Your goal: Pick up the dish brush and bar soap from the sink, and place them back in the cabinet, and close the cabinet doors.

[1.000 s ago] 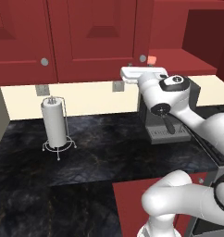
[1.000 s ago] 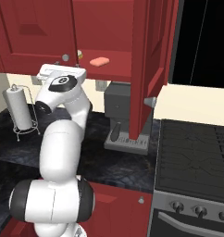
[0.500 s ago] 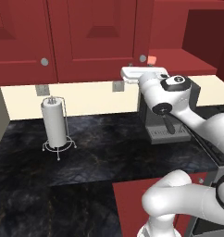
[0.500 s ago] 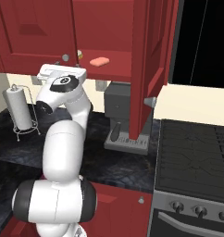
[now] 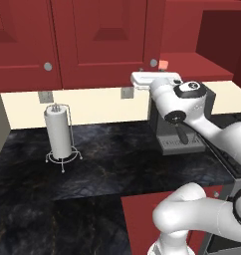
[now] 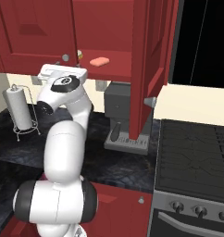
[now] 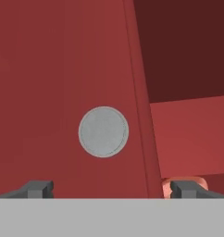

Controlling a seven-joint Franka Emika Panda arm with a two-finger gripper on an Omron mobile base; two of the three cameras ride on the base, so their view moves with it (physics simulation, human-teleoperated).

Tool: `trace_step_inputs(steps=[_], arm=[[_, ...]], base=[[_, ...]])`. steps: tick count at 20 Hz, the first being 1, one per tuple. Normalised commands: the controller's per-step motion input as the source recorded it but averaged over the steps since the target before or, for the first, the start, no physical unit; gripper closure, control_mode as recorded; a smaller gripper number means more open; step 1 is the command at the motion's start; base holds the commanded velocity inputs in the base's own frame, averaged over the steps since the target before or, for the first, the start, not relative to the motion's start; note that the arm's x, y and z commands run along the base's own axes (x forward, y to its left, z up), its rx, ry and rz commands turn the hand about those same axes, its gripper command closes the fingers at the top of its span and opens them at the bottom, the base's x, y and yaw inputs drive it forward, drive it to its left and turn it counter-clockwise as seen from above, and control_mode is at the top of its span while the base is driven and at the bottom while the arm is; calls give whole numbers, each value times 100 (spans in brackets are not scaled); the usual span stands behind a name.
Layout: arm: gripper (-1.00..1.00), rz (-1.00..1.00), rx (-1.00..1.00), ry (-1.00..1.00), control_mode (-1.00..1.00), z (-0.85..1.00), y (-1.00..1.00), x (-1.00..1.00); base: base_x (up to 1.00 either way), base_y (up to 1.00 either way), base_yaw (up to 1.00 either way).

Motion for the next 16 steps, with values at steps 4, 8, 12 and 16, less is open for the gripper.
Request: trace_step_inputs(steps=[4, 8, 12, 16], arm=[[-100, 0, 0, 0, -100, 0, -14, 0], [-100, 0, 0, 0, -100, 0, -16, 0], [-100, 0, 0, 0, -100, 0, -2, -19], [-100, 0, -1, 0, -100, 0, 0, -40]], base=[[0, 0, 0], [0, 0, 0], [0, 0, 0], [0, 0, 0]])
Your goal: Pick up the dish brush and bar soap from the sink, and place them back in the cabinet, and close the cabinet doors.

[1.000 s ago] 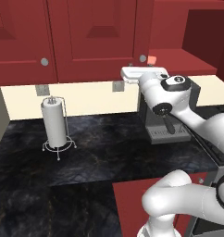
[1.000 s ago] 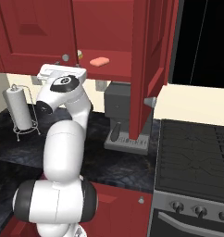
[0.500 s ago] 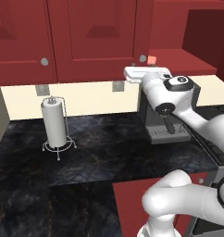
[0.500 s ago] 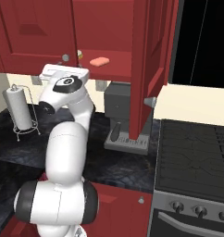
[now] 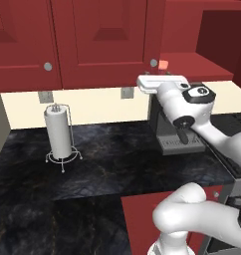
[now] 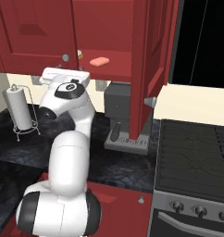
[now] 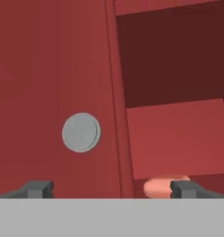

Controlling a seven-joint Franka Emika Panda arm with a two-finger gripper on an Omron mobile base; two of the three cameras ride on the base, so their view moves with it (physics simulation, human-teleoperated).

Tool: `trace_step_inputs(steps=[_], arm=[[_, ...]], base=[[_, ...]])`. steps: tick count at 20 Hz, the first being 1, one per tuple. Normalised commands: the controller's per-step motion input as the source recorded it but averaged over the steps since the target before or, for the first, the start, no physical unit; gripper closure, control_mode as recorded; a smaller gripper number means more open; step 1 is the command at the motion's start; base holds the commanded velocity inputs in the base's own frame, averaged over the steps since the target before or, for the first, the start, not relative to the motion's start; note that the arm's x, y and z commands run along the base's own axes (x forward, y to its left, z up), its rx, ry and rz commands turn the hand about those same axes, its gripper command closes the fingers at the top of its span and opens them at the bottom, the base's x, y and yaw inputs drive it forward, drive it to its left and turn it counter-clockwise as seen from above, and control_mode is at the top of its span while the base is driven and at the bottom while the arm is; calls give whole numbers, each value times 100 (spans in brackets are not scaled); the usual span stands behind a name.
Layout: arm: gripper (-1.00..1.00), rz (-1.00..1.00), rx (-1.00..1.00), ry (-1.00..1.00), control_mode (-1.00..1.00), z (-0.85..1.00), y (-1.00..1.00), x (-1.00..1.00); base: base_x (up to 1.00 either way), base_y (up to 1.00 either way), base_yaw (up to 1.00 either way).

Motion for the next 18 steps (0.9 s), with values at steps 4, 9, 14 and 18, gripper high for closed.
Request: trace_step_inputs(steps=[4, 9, 14, 18], arm=[[-100, 0, -2, 0, -100, 0, 0, -55], [-100, 0, 0, 0, -100, 1, 0, -51], [-100, 0, 0, 0, -100, 8, 0, -39], [-100, 0, 0, 1, -100, 11, 0, -33]], base=[[0, 0, 0], [0, 0, 0], [0, 0, 0], [0, 0, 0]])
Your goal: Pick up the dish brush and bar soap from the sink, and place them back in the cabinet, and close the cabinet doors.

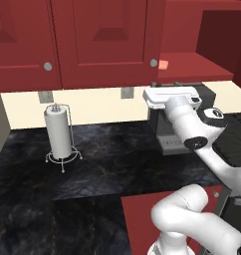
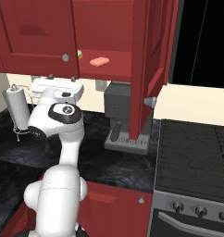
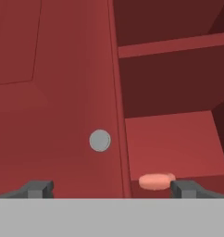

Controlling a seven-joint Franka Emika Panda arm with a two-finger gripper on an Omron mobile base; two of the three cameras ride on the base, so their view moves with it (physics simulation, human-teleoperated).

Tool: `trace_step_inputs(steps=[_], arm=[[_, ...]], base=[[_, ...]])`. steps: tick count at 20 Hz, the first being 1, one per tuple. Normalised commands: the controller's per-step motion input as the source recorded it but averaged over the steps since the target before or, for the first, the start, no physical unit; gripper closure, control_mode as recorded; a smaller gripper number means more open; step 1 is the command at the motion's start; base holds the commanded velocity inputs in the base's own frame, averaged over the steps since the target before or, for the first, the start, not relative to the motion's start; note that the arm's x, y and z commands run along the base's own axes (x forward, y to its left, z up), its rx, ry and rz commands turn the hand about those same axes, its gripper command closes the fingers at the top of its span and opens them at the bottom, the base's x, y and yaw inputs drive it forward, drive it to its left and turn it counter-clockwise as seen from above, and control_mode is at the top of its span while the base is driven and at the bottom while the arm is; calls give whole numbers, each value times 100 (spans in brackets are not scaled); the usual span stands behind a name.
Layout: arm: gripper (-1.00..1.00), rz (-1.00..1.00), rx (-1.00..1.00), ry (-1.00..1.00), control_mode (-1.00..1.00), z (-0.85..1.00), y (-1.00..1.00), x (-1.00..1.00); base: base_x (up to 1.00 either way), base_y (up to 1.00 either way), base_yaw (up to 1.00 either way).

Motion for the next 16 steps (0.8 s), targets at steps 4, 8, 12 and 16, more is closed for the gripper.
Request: trace_step_inputs(steps=[4, 8, 12, 16], arm=[[-100, 0, 0, 5, -100, 7, 0, -20], [-100, 0, 0, 8, -100, 7, 0, -7], [-100, 0, 0, 6, -100, 2, 0, -10], [-100, 0, 0, 2, -100, 0, -4, -21]], base=[[0, 0, 0], [0, 0, 0], [0, 0, 0], [0, 0, 0]])
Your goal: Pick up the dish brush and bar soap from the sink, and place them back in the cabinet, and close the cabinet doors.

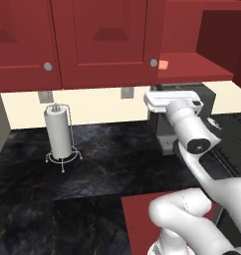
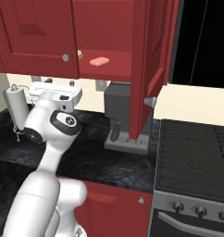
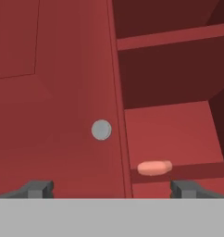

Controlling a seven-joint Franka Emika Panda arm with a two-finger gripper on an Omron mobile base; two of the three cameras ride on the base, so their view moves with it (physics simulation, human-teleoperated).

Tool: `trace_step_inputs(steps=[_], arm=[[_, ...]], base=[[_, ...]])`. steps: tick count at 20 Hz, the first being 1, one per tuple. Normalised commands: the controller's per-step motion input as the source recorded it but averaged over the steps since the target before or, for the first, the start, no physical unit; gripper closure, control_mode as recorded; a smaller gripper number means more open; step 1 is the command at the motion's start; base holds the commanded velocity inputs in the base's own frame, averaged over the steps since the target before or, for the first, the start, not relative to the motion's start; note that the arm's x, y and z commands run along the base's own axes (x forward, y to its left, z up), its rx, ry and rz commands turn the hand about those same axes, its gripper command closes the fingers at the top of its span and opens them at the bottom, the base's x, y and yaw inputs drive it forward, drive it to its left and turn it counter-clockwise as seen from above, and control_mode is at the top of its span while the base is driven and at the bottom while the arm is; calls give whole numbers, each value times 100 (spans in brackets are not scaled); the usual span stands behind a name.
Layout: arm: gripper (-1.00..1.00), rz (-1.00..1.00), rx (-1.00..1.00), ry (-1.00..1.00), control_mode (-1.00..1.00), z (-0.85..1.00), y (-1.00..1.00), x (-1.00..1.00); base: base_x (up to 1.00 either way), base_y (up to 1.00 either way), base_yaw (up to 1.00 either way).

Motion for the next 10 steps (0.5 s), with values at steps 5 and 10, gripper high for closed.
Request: trace_step_inputs(steps=[5, 10], arm=[[-100, 0, 0, 0, -100, 9, -17, -28], [-100, 0, 0, 3, -100, 22, -9, -17]], base=[[0, 0, 0], [0, 0, 0]])
